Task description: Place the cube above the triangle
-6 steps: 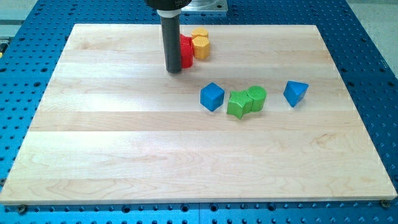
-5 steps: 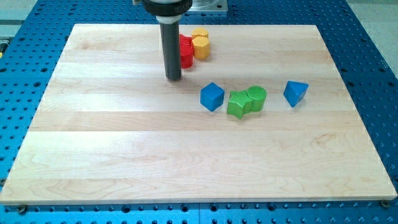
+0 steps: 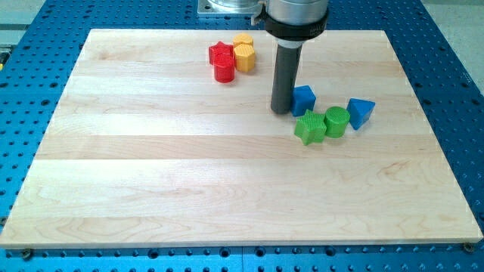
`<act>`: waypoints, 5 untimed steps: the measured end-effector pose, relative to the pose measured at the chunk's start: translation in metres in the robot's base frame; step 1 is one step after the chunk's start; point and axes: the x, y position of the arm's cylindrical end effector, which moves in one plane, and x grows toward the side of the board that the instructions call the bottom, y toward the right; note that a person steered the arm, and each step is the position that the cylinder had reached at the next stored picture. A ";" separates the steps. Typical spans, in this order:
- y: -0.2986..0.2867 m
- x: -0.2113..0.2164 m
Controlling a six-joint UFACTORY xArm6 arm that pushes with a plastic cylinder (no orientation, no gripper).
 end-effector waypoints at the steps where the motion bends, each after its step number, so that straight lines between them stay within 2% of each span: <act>1: 0.053 -0.001; 2: 0.068 -0.025; 4: 0.131 -0.036; 5: 0.138 -0.007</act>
